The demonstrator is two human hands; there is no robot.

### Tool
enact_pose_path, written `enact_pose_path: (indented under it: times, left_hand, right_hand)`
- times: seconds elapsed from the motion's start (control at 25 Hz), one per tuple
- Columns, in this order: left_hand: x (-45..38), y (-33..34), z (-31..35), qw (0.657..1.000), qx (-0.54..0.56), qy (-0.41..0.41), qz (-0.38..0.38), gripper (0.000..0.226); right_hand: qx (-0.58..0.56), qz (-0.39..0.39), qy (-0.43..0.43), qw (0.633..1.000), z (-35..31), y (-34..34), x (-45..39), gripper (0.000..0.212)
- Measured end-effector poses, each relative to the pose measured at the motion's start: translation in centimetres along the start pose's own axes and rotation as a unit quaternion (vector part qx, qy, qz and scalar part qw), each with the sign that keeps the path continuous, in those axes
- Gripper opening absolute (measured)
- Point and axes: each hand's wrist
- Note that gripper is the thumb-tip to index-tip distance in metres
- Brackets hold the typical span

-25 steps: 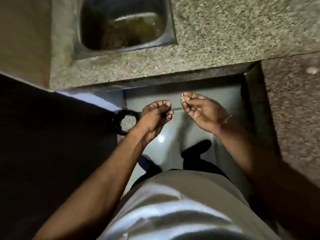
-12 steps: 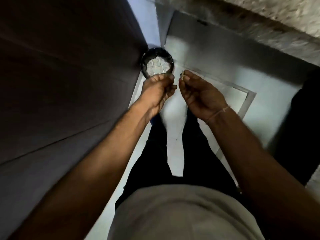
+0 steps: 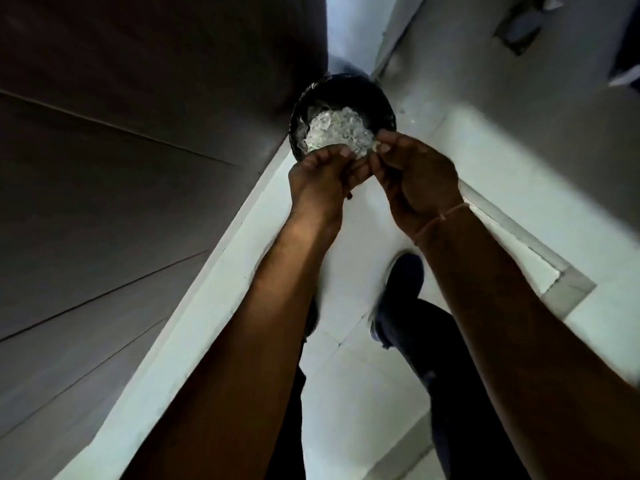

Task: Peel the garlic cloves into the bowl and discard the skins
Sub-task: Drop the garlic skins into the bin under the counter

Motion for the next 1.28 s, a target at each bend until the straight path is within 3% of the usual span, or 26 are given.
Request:
enact_pose_path:
  times: [0.2, 0.32, 0.56, 0.68, 0.76, 0.8, 0.88, 0.96, 1.04, 1.08, 1.16, 1.28]
  left_hand:
    - [-7.2, 1.9, -2.0, 0.999, -0.013, 0.024, 0.042, 0.018]
    - [-9.2, 2.7, -2.7, 0.994, -0.079, 0.034, 0.068, 0.024]
    - [-10.4, 3.3, -2.5, 0.973, -0.195, 0.111, 0.048, 0.039]
    - [-9.8, 2.8, -2.4, 0.964, -0.219, 0.152, -0.022, 0.046]
    - [-10.2, 2.8, -2.3, 0.973, -0.184, 0.136, -0.024, 0.042]
    - [-10.4, 2.8, -2.0, 0.985, -0.141, 0.099, -0.015, 0.037]
    - [-10.3, 2.7, -1.2, 0.998, -0.055, 0.014, -0.022, 0.032]
    - [-10.0, 2.2, -0.6, 0.999, -0.008, -0.021, -0.043, 0.028]
    - [-9.9, 1.6, 0.0, 0.999, 0.02, -0.024, -0.038, 0.026]
    - [-9.9, 1.4, 0.2, 0.998, 0.03, -0.025, -0.04, 0.025]
    - [-9.7, 1.1, 0.3, 0.998, 0.025, -0.017, -0.056, 0.025]
    - [-9.4, 0.6, 0.3, 0.998, 0.036, -0.019, -0.04, 0.02]
  right_hand:
    - [0.102, -0.017, -0.051, 0.993, 1.9, 2.5, -7.8, 0.031]
    - [0.168, 0.009, -0.056, 0.984, 2.5, 3.7, -9.4, 0.028]
    - [0.136, -0.012, 0.005, 0.991, 1.8, 4.9, -8.8, 0.029]
    - [0.148, -0.033, -0.041, 0.988, 0.6, 5.0, -8.5, 0.028]
    - [0.158, -0.057, -0.133, 0.977, -0.2, 4.7, -8.4, 0.029]
    - [0.185, -0.065, -0.207, 0.958, -0.3, 4.5, -8.2, 0.029]
    - [0.291, -0.092, -0.348, 0.887, 0.9, 3.7, -7.7, 0.037]
    - [0.407, -0.101, -0.401, 0.815, 2.4, 2.7, -7.7, 0.038]
    - [0.458, -0.026, -0.451, 0.765, 2.5, 2.3, -7.7, 0.03]
    - [0.447, 0.001, -0.492, 0.747, 2.4, 2.4, -7.8, 0.026]
    - [0.409, -0.028, -0.552, 0.727, 2.3, 2.5, -7.6, 0.021]
    - [0.435, -0.042, -0.523, 0.732, 3.2, 2.5, -7.3, 0.024]
Point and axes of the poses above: each hand's wrist, its own x-axis away from the middle knuckle, its own y-axis out of the palm, z = x × y, and after that the axes turned 11 degrees about z, right-handed
